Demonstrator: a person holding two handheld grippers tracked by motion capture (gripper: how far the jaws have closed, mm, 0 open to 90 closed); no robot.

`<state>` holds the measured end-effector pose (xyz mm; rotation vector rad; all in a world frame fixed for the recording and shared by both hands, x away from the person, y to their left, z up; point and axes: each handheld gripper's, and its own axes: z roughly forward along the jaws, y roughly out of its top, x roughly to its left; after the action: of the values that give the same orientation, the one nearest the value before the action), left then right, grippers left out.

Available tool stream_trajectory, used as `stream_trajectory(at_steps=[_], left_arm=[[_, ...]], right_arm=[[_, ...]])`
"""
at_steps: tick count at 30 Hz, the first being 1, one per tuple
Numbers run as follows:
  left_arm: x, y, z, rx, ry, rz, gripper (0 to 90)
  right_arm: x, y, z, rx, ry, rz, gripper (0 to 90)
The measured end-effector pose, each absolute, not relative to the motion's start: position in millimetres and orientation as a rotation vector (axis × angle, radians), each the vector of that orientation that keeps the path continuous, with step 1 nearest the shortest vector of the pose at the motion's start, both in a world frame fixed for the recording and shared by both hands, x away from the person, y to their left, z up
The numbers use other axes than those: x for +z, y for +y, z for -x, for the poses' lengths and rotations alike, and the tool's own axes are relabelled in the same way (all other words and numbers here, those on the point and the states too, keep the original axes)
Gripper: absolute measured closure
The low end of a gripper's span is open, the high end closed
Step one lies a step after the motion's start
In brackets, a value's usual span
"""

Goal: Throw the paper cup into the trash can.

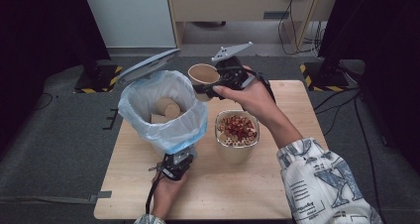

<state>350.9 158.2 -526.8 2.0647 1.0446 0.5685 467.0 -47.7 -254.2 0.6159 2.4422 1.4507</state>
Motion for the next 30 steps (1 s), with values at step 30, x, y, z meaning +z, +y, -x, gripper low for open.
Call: stream_trajectory(at_steps=[30], left_arm=[[-526.9, 158.3, -350.9, 0.568, 1.044, -2.064, 89.0]], right_arm=[[-272.2, 4.8, -472.7, 1.47, 2.468, -0.59, 35.3]])
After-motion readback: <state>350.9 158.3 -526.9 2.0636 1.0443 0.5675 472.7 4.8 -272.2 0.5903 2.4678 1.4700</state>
